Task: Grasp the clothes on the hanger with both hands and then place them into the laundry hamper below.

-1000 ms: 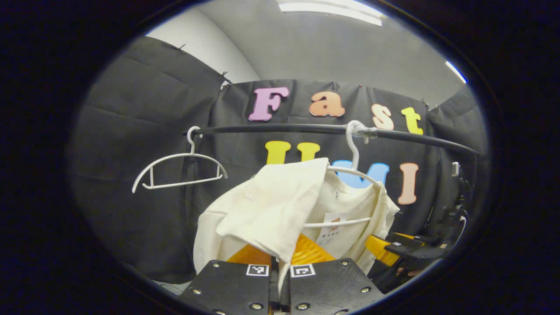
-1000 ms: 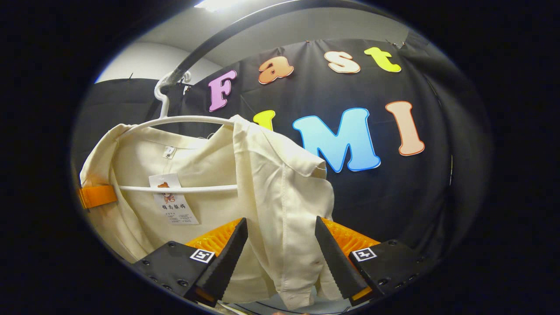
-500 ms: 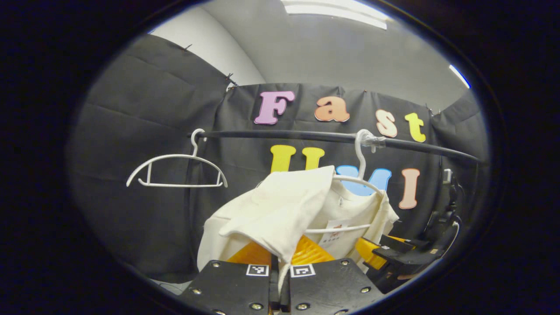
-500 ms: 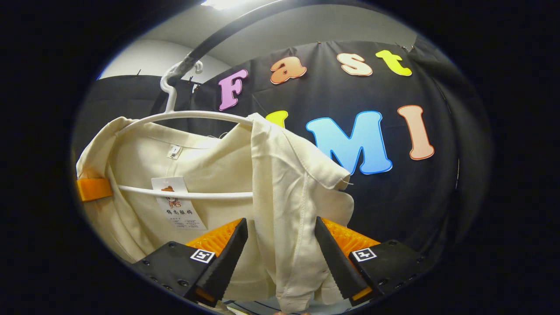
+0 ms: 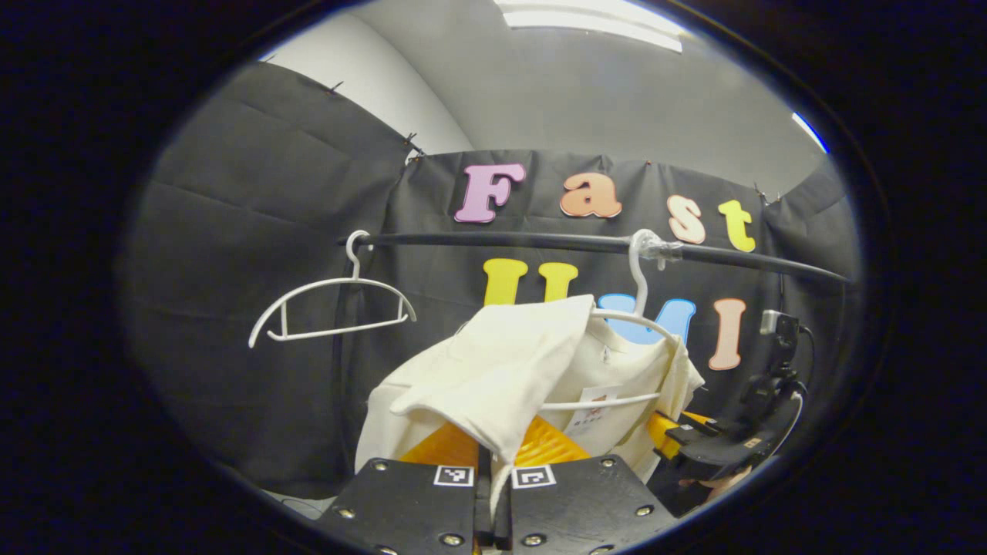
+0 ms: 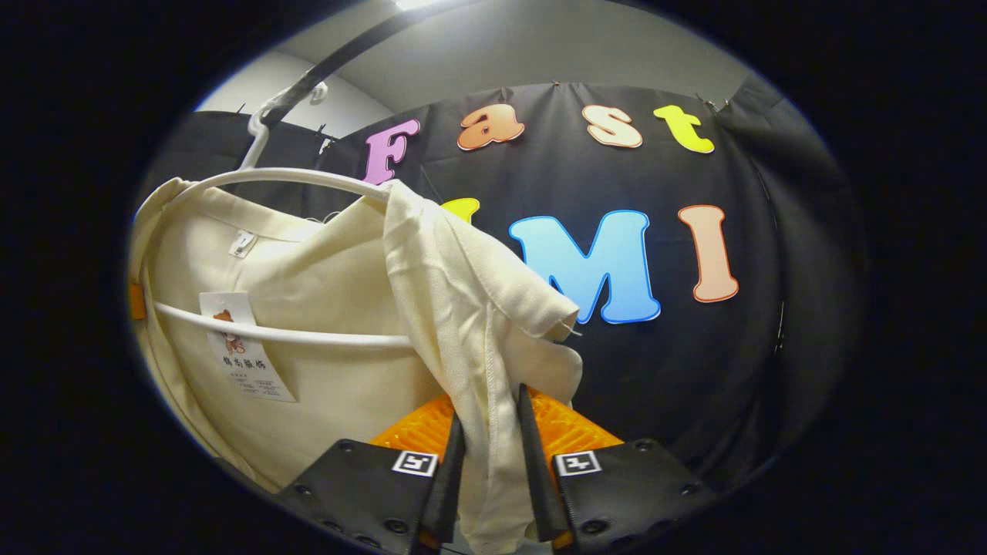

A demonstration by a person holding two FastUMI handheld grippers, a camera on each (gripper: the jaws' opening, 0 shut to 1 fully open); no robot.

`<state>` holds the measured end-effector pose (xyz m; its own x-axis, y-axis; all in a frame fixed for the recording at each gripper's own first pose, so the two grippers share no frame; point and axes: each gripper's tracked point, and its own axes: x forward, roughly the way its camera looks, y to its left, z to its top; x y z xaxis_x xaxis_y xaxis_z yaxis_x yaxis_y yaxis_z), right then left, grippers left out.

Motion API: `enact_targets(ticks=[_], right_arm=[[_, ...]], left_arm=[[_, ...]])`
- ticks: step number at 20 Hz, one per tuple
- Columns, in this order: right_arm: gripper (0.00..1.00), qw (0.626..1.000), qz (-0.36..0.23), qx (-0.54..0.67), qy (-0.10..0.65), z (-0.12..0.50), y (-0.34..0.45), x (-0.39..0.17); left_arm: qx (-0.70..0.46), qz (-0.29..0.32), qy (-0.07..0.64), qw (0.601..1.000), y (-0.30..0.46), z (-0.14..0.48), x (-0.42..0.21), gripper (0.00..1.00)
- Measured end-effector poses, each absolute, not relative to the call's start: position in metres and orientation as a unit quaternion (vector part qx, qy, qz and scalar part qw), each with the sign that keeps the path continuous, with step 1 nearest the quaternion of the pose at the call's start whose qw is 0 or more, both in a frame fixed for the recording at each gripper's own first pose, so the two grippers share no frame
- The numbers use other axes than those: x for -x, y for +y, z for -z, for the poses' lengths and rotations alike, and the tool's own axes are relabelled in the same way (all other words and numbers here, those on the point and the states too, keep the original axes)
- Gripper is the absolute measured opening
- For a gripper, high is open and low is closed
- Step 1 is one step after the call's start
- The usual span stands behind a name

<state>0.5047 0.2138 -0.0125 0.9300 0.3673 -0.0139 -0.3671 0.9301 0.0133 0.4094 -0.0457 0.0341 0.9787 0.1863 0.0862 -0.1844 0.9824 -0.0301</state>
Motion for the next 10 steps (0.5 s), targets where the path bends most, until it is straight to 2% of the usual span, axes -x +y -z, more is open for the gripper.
enact_targets(ticks=[1, 5, 10], right_arm=[[0.07, 0.982, -0.189, -0.025, 0.003, 0.008, 0.209, -0.507], [0.02, 0.981, -0.181, -0.07, -0.004, -0.006, 0.19, -0.517], [0.06, 0.987, -0.132, -0.079, -0.047, -0.031, 0.17, -0.529]], left_arm=[[0.013, -0.093, -0.043, 0.995, -0.044, -0.033, -0.408, 0.03], [0.011, -0.104, -0.049, 0.993, -0.031, -0.043, -0.399, 0.02], [0.034, -0.117, -0.064, 0.99, -0.01, -0.059, -0.388, 0.02]])
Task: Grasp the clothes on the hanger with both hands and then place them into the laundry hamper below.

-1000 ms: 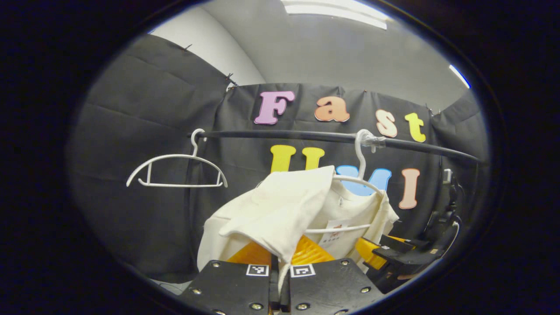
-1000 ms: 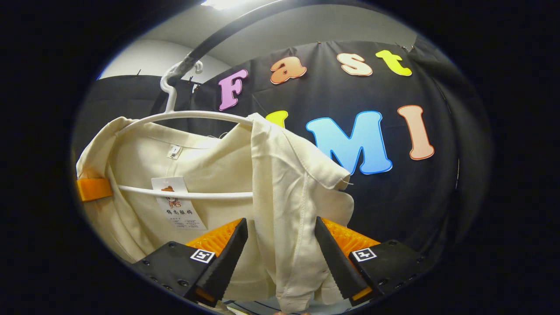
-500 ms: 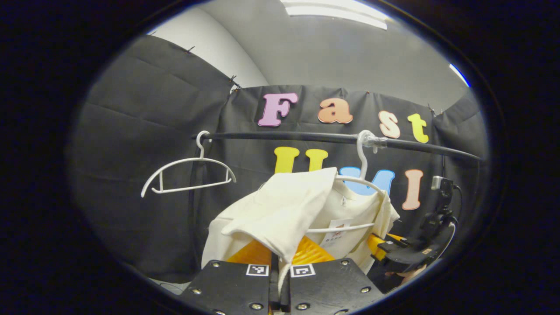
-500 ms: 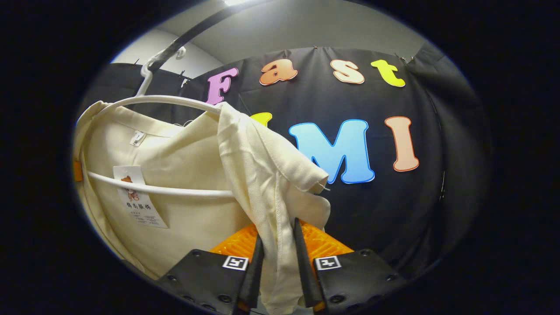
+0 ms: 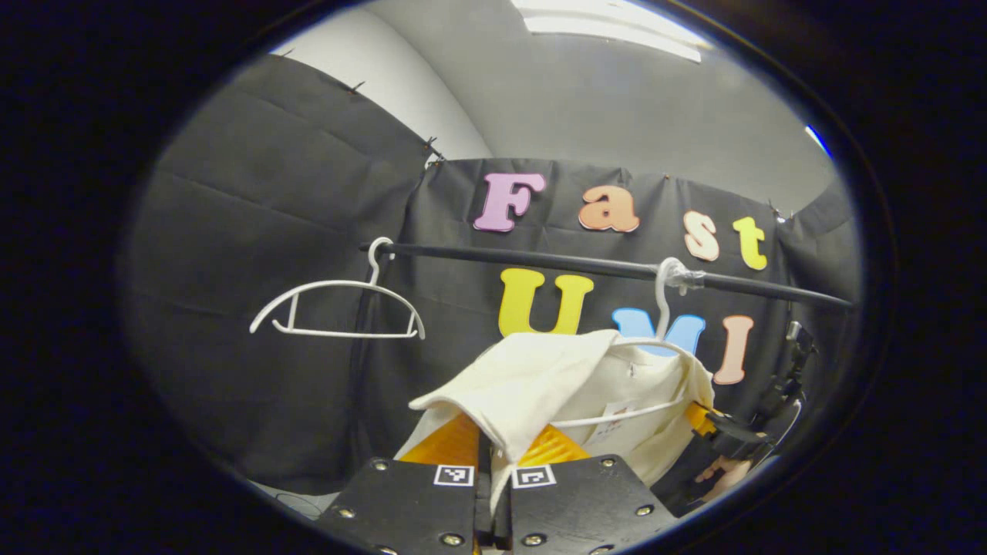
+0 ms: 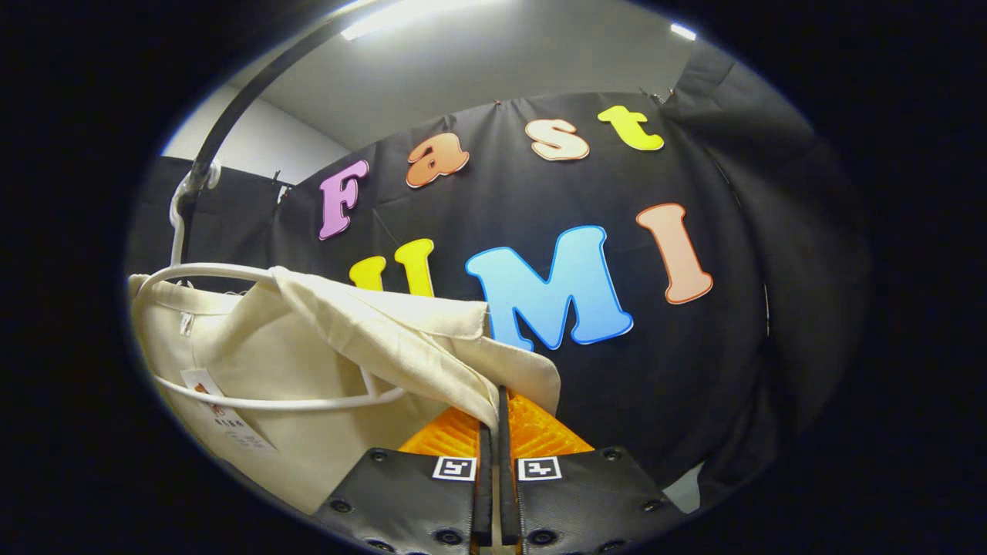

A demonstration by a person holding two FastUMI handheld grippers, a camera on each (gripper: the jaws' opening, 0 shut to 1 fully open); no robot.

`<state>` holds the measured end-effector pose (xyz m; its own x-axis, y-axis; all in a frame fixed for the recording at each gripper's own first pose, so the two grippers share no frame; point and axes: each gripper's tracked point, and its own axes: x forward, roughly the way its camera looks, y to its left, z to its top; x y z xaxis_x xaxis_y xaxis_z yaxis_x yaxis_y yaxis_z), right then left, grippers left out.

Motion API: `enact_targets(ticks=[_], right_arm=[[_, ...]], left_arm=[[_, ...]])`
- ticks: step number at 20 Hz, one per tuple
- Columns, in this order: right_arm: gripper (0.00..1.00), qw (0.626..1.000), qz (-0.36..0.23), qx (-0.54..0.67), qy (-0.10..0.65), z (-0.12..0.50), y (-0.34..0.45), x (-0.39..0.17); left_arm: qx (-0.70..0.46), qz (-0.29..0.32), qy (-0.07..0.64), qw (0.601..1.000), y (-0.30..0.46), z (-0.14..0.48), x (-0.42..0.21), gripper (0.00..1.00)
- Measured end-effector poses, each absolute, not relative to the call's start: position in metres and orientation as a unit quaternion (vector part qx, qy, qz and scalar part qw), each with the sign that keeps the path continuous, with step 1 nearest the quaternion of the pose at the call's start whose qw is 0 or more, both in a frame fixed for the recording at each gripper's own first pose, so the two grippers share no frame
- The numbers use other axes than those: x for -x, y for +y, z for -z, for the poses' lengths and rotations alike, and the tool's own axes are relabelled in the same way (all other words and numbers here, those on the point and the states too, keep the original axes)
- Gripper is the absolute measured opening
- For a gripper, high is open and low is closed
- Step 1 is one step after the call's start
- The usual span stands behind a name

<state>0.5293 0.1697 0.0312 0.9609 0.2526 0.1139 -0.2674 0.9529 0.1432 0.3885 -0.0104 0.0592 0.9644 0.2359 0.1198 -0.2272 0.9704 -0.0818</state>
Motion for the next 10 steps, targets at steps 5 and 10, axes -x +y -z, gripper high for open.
enact_targets(ticks=[5, 10], right_arm=[[0.02, 0.989, -0.101, -0.075, -0.081, -0.047, 0.165, -0.544], [0.06, 0.988, -0.097, -0.073, -0.096, -0.056, 0.164, -0.548]], left_arm=[[0.023, -0.115, -0.082, 0.99, 0.01, -0.083, -0.387, 0.03], [0.015, -0.111, -0.088, 0.99, 0.014, -0.092, -0.384, 0.03]])
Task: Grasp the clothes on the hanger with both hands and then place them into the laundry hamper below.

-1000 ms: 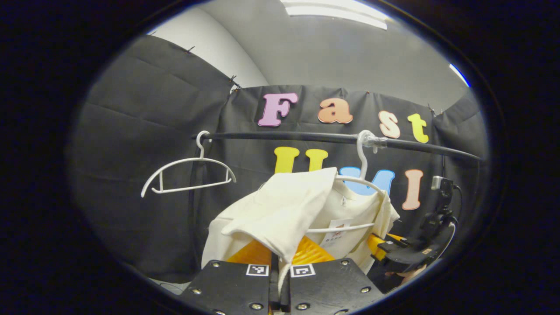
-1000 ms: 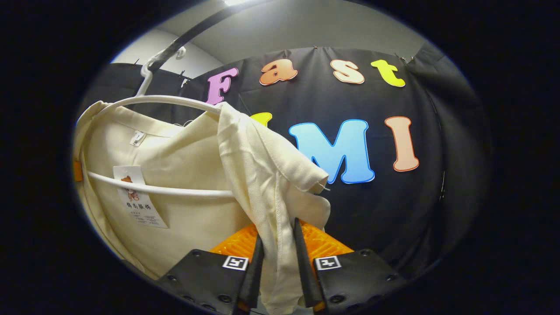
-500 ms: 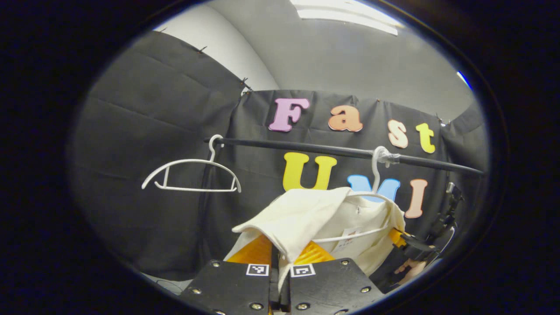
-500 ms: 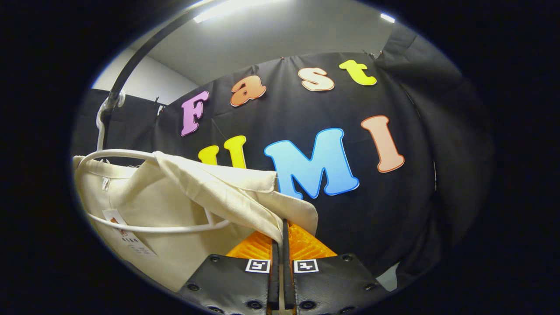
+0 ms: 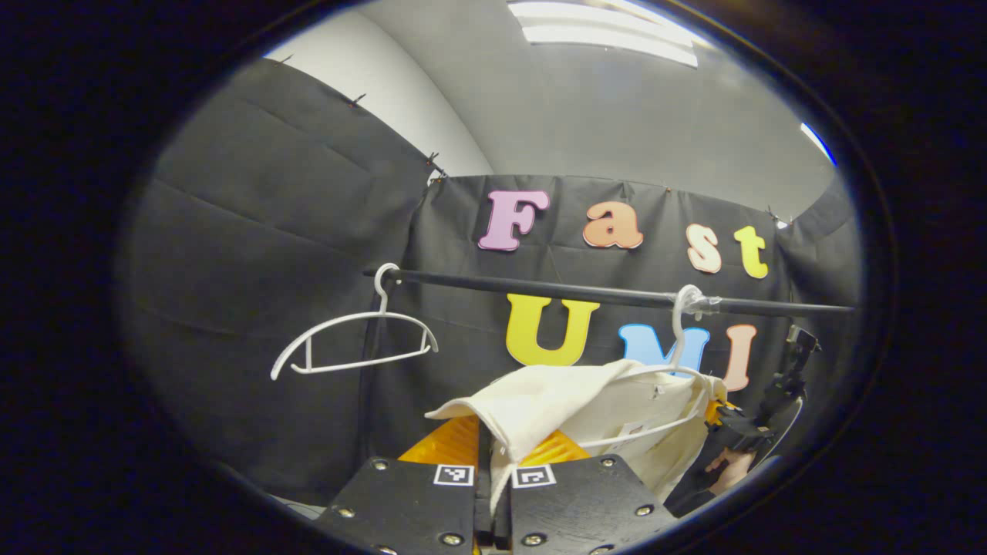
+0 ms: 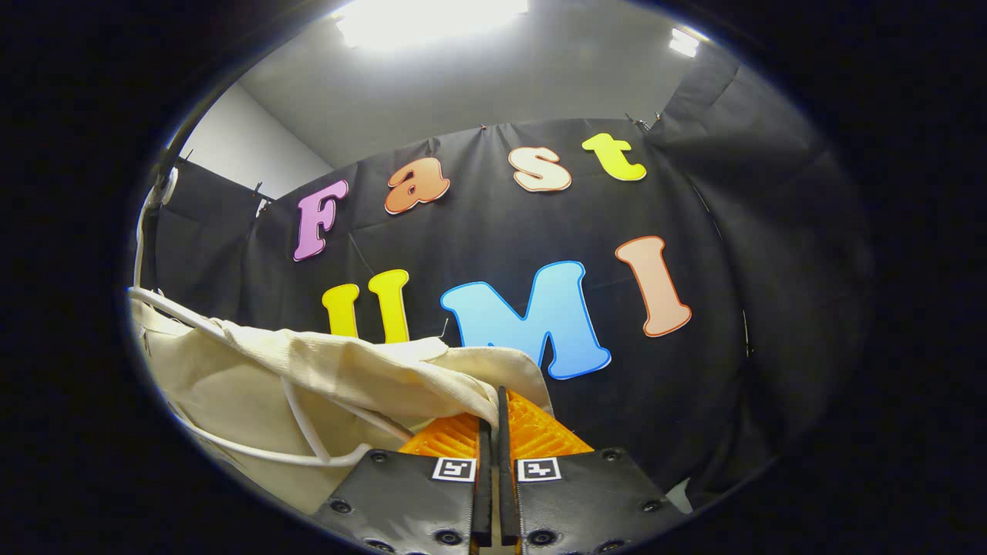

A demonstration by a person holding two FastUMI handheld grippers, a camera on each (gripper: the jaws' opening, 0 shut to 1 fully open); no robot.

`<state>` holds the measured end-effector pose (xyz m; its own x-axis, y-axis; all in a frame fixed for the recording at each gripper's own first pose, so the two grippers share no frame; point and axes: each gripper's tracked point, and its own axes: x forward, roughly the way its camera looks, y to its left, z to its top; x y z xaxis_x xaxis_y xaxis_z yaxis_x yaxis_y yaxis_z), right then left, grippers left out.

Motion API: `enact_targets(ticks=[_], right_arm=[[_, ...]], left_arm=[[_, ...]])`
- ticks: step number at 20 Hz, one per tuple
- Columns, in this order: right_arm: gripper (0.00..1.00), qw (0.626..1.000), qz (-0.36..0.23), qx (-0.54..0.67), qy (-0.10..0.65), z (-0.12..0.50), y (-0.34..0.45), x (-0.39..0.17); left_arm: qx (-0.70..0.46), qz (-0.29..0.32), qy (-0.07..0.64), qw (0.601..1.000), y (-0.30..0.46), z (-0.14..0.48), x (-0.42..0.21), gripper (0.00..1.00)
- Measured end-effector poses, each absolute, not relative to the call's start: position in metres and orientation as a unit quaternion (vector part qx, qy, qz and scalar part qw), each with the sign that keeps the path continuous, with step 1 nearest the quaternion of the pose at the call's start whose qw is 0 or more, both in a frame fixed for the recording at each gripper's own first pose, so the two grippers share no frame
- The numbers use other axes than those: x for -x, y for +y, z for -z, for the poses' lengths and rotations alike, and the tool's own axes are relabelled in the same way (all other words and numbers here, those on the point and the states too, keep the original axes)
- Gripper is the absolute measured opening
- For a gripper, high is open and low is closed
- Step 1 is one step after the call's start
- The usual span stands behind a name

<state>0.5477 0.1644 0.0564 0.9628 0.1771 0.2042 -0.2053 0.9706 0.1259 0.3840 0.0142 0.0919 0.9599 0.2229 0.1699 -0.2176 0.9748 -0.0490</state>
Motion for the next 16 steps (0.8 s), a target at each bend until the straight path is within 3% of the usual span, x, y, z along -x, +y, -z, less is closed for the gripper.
enact_targets(ticks=[9, 13, 14, 16], right_arm=[[0.06, 0.987, -0.125, -0.016, -0.096, -0.044, 0.171, -0.541], [0.06, 0.984, -0.144, -0.009, -0.104, -0.049, 0.175, -0.535], [0.02, 0.983, -0.148, -0.008, -0.108, -0.05, 0.176, -0.534], [0.06, 0.982, -0.153, -0.012, -0.105, -0.045, 0.178, -0.535]], left_arm=[[0.045, -0.043, -0.092, 0.994, 0.02, -0.118, -0.374, 0.02], [-0.037, -0.052, -0.033, 0.997, 0.038, -0.11, -0.375, 0.03], [-0.059, -0.051, -0.031, 0.996, 0.041, -0.114, -0.374, 0.02], [-0.067, -0.042, -0.041, 0.996, 0.043, -0.12, -0.375, 0.03]])
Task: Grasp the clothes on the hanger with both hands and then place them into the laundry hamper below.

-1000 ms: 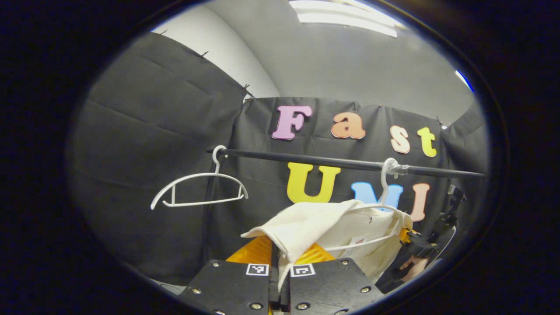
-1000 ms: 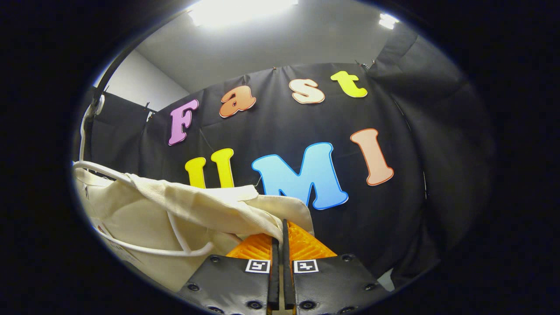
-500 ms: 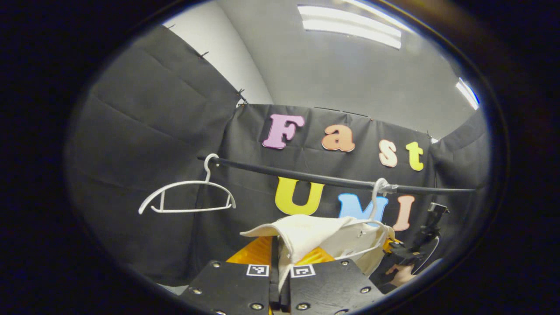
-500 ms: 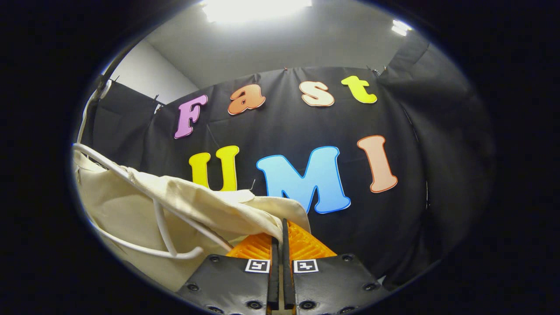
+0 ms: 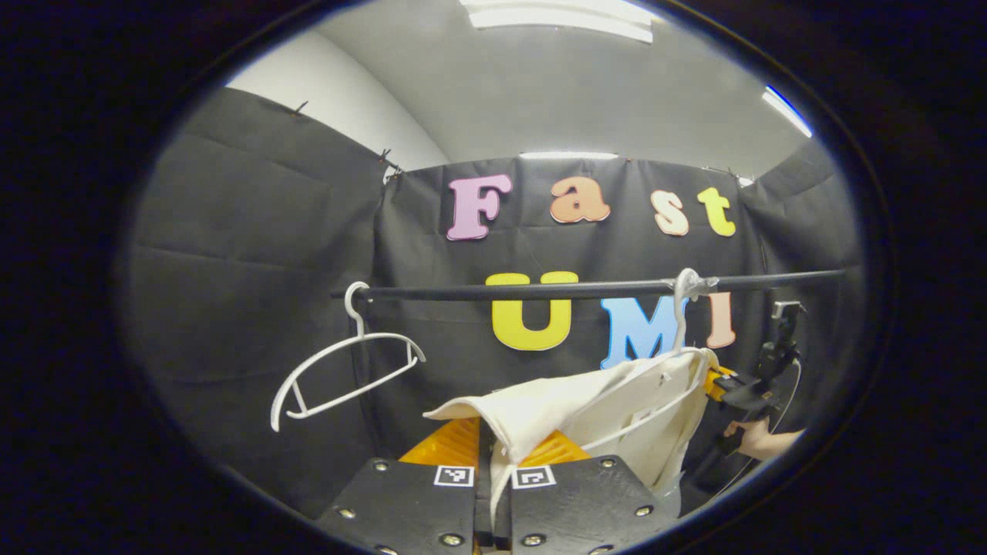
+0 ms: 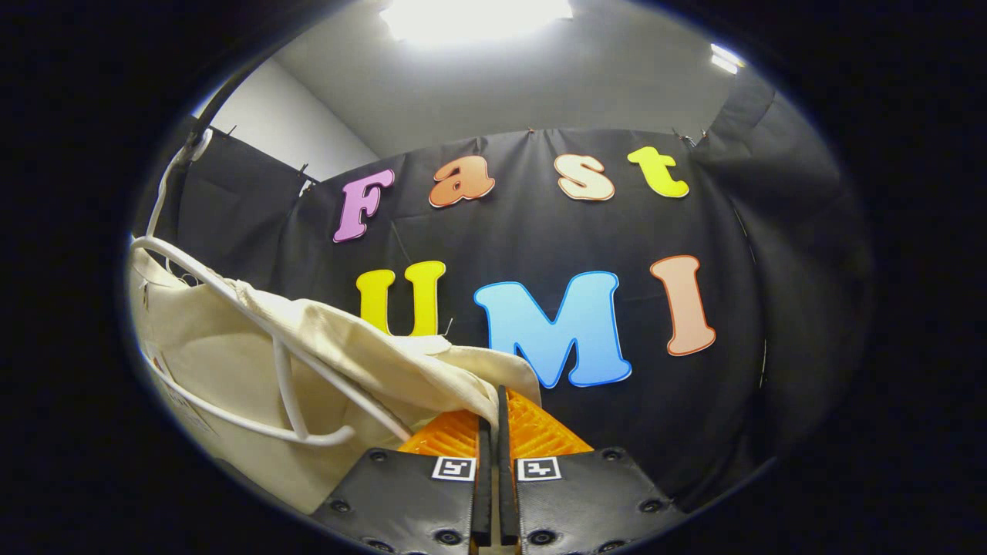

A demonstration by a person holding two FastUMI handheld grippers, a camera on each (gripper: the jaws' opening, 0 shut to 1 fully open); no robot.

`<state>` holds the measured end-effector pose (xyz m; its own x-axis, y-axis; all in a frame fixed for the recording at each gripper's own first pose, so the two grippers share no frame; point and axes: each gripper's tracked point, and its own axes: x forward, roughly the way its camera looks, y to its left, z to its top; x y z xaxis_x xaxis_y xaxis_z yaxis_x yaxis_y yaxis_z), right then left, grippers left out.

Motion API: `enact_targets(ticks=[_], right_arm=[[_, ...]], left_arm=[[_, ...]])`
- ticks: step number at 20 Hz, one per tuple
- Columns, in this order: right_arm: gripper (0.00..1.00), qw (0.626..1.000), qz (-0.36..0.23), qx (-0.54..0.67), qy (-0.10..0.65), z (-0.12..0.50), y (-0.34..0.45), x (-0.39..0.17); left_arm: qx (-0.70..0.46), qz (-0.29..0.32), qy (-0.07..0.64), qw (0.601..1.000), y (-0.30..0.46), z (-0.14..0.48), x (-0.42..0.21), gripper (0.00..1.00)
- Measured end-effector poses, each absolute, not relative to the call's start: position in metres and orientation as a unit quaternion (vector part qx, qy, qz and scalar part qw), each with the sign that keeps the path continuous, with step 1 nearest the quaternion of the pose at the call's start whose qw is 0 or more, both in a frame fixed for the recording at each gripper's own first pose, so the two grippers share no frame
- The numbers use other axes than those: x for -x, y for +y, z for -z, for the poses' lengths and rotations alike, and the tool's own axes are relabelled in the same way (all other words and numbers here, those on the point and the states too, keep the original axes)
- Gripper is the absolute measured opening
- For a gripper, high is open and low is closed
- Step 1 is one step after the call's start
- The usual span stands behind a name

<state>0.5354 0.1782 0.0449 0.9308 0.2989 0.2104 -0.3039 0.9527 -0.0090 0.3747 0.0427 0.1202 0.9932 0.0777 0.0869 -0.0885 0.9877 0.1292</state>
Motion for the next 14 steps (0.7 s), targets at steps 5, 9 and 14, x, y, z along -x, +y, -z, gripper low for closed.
enact_targets(ticks=[5, 9, 14], right_arm=[[0.06, 0.983, -0.157, -0.024, -0.089, -0.028, 0.18, -0.544], [0.05, 0.981, -0.176, -0.005, -0.084, -0.016, 0.191, -0.544], [0.05, 0.979, -0.179, -0.019, -0.096, -0.04, 0.191, -0.55]], left_arm=[[-0.049, 0.013, -0.052, 0.997, 0.04, -0.104, -0.392, 0.03], [-0.019, 0.006, -0.055, 0.998, 0.055, -0.101, -0.397, 0.03], [0.016, -0.003, -0.049, 0.999, 0.067, -0.129, -0.4, 0.03]])
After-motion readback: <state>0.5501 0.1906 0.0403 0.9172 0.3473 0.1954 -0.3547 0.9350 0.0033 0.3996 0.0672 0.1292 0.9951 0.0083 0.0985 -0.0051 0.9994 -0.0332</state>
